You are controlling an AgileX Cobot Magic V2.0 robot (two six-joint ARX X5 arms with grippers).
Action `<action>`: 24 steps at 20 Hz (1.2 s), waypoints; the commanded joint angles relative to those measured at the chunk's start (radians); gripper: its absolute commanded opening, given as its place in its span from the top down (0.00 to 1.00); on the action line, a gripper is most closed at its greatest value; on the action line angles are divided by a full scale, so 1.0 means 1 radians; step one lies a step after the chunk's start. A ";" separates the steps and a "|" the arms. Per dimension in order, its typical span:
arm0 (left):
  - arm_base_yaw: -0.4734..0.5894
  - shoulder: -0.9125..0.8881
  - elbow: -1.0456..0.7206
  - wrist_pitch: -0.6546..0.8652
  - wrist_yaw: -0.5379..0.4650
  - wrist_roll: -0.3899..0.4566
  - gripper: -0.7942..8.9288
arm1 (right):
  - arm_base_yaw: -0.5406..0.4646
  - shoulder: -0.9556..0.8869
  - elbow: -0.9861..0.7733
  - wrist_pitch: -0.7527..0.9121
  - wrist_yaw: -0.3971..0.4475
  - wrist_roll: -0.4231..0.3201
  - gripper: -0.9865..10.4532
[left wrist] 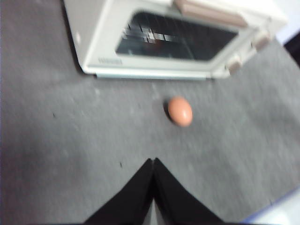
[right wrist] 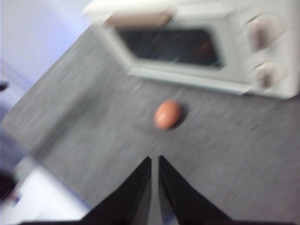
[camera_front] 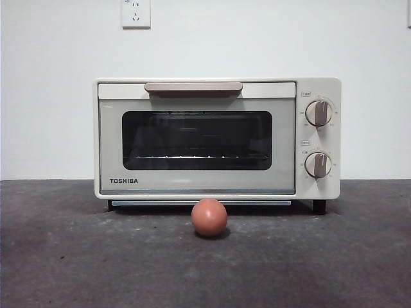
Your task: Eggoven
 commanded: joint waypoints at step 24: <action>-0.045 0.023 0.045 -0.082 0.019 0.078 0.91 | 0.523 0.468 0.039 0.368 0.415 0.317 0.62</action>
